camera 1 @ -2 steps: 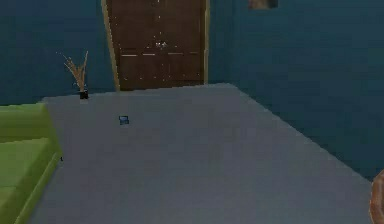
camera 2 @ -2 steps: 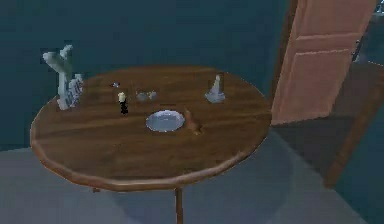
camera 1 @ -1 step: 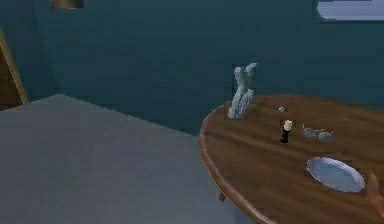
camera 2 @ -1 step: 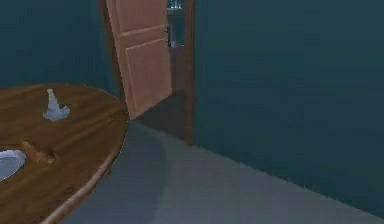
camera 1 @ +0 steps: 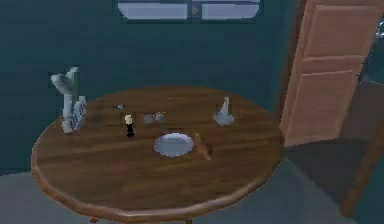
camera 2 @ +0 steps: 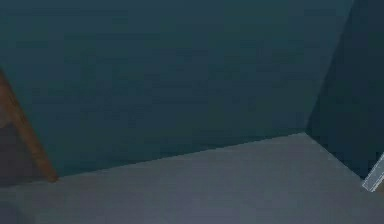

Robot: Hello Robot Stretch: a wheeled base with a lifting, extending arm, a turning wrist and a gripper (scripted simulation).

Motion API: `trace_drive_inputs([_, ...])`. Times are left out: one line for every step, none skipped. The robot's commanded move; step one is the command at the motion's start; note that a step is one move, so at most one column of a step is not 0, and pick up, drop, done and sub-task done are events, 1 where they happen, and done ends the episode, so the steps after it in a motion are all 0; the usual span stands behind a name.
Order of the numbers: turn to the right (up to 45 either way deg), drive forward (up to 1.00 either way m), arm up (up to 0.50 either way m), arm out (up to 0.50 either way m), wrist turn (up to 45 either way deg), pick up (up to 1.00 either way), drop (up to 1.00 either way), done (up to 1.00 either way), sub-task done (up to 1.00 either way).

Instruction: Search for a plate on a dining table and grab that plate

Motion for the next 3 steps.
trace_drive_inputs([36.0,0.0,0.0,0.0,0.0,0.0,0.0,0.0,0.0])
trace_drive_inputs([0.0,0.55,0.0,0.0,0.0,0.0,0.0,0.0,0.0])
trace_drive_inputs([-45.0,0.0,0.0,0.0,0.0,0.0,0.0,0.0,0.0])
